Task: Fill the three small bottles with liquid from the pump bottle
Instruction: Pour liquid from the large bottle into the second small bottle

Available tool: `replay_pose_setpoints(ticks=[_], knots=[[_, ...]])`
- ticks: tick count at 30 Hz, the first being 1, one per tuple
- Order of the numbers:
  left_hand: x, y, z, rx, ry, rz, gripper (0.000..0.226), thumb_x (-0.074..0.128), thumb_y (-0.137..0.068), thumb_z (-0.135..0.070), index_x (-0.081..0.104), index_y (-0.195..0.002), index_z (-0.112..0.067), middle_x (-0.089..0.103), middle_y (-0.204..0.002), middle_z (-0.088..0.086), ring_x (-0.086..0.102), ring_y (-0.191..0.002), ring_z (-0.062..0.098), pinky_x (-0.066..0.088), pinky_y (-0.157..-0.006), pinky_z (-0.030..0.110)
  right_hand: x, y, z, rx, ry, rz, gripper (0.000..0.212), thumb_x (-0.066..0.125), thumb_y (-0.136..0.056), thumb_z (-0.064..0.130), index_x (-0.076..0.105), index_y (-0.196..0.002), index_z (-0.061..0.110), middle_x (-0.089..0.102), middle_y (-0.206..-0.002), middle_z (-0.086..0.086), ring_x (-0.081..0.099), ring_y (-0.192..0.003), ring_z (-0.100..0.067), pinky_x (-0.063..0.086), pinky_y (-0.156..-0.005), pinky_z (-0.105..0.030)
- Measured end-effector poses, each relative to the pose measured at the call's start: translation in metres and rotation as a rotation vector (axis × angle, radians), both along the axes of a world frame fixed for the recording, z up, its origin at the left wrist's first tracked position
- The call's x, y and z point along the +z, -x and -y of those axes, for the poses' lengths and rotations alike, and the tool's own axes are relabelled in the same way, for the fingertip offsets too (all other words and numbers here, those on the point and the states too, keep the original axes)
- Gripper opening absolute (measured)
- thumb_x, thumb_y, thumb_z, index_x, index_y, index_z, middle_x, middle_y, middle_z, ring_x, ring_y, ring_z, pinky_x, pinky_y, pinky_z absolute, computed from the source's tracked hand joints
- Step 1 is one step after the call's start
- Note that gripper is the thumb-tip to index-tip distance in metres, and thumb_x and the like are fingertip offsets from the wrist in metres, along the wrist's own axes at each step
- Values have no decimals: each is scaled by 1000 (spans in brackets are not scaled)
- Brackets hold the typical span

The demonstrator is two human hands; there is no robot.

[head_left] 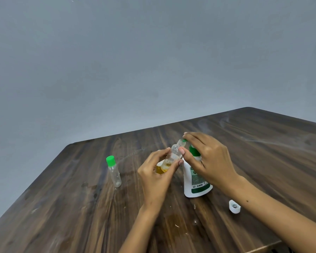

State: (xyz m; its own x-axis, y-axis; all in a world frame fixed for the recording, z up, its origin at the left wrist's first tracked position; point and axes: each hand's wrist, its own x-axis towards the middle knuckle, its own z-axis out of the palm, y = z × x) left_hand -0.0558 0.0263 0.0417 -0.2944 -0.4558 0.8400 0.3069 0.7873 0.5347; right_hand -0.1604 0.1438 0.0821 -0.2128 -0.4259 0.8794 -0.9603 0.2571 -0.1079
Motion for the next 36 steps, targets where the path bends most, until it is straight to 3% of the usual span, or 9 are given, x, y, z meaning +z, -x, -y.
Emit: replay_pose_setpoints(ticks=[9, 14, 20, 26, 29, 34, 36], knots=[[-2, 1, 2, 6, -13, 3, 38, 86, -70, -25, 73, -104, -14, 72, -98, -6, 67, -94, 2, 52, -79, 13, 6, 1, -1, 11, 6, -19, 68, 28, -95, 62, 70, -105, 10, 69, -107, -3, 64, -95, -17, 40, -79, -18], [1, -1, -1, -24, -21, -3, 42, 75, -74, -42, 72, -106, -15, 72, -99, -7, 67, -96, 1, 51, -81, 14, -2, 1, 1, 12, -7, -21, 68, 30, -94, 64, 70, -104, 8, 69, -103, -3, 65, -91, -17, 40, -77, -18], [-1, 0, 2, -15, -23, -2, 44, 83, -71, -30, 73, -109, -9, 72, -101, -7, 68, -97, 3, 52, -80, 14, 7, 1, 0, 2, 7, -47, 70, 27, -94, 65, 70, -104, 10, 70, -105, -2, 65, -93, -17, 39, -79, -18], [0, 0, 0, -31, -3, 5, 44, 73, -79, -46, 72, -108, -13, 70, -101, -10, 65, -98, -2, 51, -80, 12, -3, 1, 0, 13, 0, -35, 70, 29, -93, 65, 69, -105, 9, 69, -104, -2, 64, -92, -16, 41, -77, -17], [-2, 1, 1, -17, -16, 8, 42, 78, -78, -45, 72, -107, -15, 70, -102, -10, 66, -97, 1, 52, -79, 13, 4, 3, -1, 24, 1, -48, 73, 26, -94, 66, 69, -106, 9, 69, -108, -3, 65, -96, -19, 40, -80, -19], [0, -1, 0, -13, 5, 13, 50, 67, -80, -58, 71, -108, -17, 69, -102, -13, 65, -98, -2, 51, -80, 12, -4, 2, 2, 30, -2, -57, 76, 24, -94, 66, 69, -108, 6, 68, -113, -6, 63, -106, -22, 42, -90, -25], [0, 0, 0, -9, 7, 23, 47, 69, -79, -53, 72, -107, -16, 69, -101, -12, 65, -97, -2, 51, -80, 12, -6, 4, 0, 40, 2, -54, 76, 25, -95, 65, 69, -110, 6, 67, -115, -6, 62, -109, -21, 41, -94, -26]])
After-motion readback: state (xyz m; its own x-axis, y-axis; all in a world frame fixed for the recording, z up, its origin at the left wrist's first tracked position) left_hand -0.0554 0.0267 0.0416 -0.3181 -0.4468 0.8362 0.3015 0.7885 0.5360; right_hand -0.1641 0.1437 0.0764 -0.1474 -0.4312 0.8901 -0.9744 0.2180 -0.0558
